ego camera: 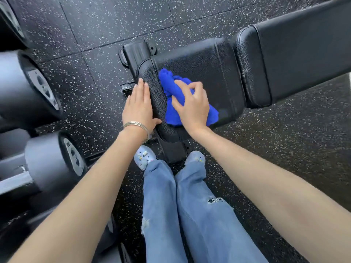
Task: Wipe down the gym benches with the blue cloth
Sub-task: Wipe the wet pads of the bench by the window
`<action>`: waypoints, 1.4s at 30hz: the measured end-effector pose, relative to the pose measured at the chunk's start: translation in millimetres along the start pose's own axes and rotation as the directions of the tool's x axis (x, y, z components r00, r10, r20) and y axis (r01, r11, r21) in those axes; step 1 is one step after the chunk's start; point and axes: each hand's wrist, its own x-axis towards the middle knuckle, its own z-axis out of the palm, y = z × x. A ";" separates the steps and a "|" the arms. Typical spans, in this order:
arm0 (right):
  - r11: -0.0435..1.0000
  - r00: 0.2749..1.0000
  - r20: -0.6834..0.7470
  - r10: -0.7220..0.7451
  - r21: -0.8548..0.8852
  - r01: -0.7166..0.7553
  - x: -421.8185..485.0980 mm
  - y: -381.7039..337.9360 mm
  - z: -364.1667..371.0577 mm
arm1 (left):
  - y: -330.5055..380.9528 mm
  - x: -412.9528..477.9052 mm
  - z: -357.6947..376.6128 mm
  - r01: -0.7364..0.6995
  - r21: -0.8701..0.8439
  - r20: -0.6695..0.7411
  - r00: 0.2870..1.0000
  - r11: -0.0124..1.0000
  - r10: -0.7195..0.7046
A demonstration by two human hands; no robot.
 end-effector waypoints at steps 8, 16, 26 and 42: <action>0.971 0.975 0.132 -0.177 -0.140 0.195 16.0 83.7 -49.6 | 10.8 -3.0 -2.2 -0.072 0.031 -0.028 0.997 0.997 0.073; 0.947 0.944 0.112 0.311 0.045 -0.317 19.3 159.6 -89.9 | 30.6 -1.9 -1.9 0.028 0.088 0.033 0.999 0.996 -0.031; 0.845 0.839 -0.171 0.517 0.263 -0.466 -23.2 101.5 -45.4 | 40.4 -2.4 -2.3 0.107 0.132 0.049 0.992 0.985 -0.115; 0.935 0.959 -0.010 0.283 0.226 -0.274 -75.6 104.5 -38.1 | 32.1 -0.2 1.3 0.044 0.155 0.026 0.999 0.987 -0.048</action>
